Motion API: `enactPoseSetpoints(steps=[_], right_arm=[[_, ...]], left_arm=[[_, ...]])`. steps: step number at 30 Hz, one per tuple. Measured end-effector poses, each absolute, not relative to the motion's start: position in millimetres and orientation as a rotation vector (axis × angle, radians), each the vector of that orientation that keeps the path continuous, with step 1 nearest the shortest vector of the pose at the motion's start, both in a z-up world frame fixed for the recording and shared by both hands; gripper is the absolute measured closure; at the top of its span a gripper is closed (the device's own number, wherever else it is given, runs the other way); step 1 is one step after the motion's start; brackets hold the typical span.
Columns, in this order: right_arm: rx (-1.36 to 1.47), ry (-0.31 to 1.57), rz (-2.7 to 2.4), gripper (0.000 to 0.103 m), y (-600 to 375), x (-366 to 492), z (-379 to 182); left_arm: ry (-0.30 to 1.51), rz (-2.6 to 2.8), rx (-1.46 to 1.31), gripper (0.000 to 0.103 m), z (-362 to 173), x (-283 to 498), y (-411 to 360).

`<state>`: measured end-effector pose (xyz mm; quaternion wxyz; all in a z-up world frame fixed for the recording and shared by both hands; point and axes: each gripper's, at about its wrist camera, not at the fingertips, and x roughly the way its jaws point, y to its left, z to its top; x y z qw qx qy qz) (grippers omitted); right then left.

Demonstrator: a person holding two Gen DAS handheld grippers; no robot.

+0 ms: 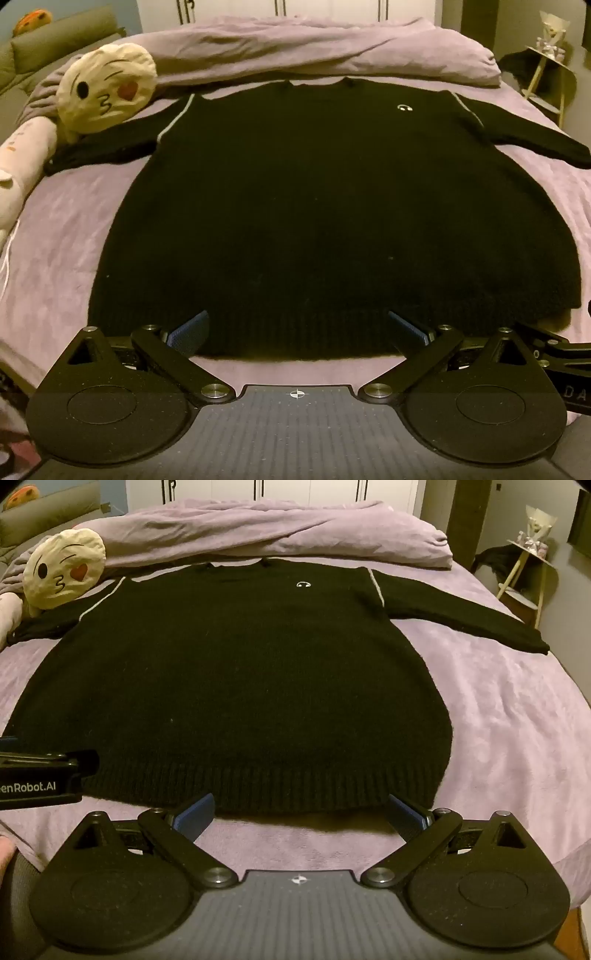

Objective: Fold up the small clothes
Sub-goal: 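Move both grippers toward the ribbed hem of the black sweater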

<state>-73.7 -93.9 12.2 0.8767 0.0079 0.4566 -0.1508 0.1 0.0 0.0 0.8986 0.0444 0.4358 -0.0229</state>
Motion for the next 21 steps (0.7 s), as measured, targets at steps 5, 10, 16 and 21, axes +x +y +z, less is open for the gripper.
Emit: enactPoseSetpoints(steps=[5,10,16,21], right_arm=[[0.014,0.953,-0.316,0.004,-93,-74,12],[0.015,0.955,-0.316,0.004,-93,-74,12],[0.018,0.956,-0.314,0.004,-93,-75,12],[0.02,0.956,-0.315,0.004,-94,-75,11]], left_arm=[[0.898,-0.049,0.096,0.0,0,-1,0],[0.896,-0.052,0.103,0.0,-8,-2,-1],[0.911,-0.052,0.098,0.0,-7,1,1],[0.917,-0.05,0.098,0.0,-7,2,1]])
